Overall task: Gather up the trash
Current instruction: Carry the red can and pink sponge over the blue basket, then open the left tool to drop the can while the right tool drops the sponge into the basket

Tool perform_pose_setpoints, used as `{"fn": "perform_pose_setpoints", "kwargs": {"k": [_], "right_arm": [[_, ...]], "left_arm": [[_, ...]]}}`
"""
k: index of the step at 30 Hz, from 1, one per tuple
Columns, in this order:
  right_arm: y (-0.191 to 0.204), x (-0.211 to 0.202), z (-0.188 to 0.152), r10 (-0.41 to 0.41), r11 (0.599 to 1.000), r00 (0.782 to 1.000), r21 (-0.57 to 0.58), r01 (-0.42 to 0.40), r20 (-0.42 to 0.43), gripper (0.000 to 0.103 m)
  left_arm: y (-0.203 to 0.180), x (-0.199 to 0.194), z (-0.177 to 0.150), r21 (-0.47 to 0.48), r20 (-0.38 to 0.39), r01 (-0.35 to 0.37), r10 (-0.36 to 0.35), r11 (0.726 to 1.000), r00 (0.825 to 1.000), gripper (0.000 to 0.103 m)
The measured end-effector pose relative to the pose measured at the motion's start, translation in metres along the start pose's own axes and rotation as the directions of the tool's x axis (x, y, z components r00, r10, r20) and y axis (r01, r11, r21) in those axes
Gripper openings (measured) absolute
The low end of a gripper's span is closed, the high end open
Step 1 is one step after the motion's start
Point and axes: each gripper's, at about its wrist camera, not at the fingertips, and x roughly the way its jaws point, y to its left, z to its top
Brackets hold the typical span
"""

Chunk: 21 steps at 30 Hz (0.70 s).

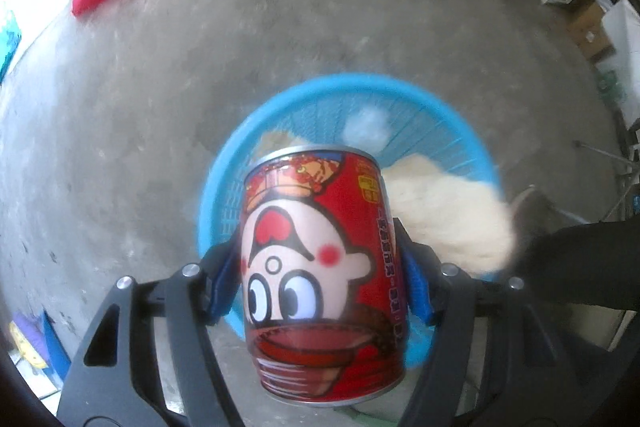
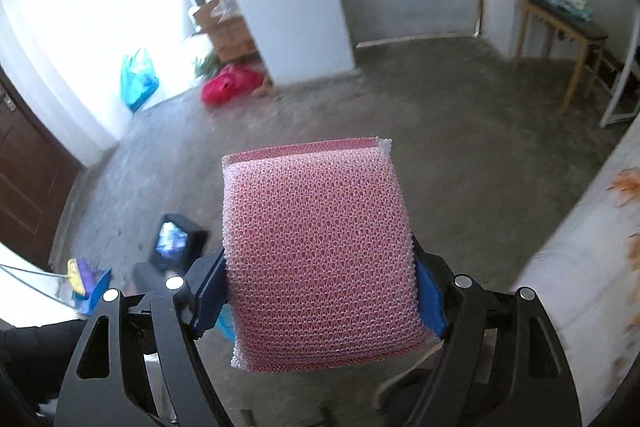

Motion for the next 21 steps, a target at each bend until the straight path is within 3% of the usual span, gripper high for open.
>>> {"fn": "perform_pose_setpoints", "kwargs": {"k": [2, 4, 8, 10, 11, 15, 18, 21], "right_arm": [[0.008, 0.016, -0.004, 0.003, 1.000, 1.000, -0.001, -0.003, -0.028, 0.076], [0.016, 0.027, -0.010, 0.004, 1.000, 0.999, -0.002, -0.004, -0.049, 0.076], [0.028, 0.045, -0.011, 0.007, 1.000, 0.997, 0.000, -0.007, -0.071, 0.076], [0.036, 0.056, -0.013, 0.012, 1.000, 0.996, -0.008, -0.013, -0.089, 0.076], [0.037, 0.060, -0.014, 0.013, 1.000, 0.995, -0.011, -0.014, -0.097, 0.076], [0.046, 0.082, -0.020, 0.025, 0.999, 0.989, -0.023, -0.029, -0.143, 0.076], [0.052, 0.097, -0.023, 0.032, 0.999, 0.985, -0.032, -0.038, -0.171, 0.076], [0.057, 0.110, -0.029, 0.036, 0.998, 0.979, -0.036, -0.044, -0.198, 0.076]], "left_arm": [[-0.002, 0.010, 0.004, 0.005, 0.008, -0.004, 0.004, 1.000, 1.000, 0.064], [0.002, 0.025, 0.004, 0.071, 0.029, -0.058, 0.056, 0.996, 0.998, 0.064], [0.012, 0.074, 0.000, 0.139, -0.039, -0.127, 0.134, 0.982, 0.990, 0.064], [0.017, 0.084, 0.000, 0.168, -0.037, -0.131, 0.139, 0.977, 0.990, 0.064], [0.018, 0.082, -0.001, 0.174, -0.017, -0.113, 0.118, 0.978, 0.993, 0.063], [0.020, 0.063, 0.001, 0.146, 0.023, -0.016, 0.012, 0.989, 1.000, 0.088], [0.019, 0.041, -0.001, 0.158, 0.064, -0.001, -0.009, 0.987, 0.998, 0.089], [0.028, 0.011, -0.003, 0.116, 0.114, 0.057, -0.071, 0.992, 0.991, 0.089]]}}
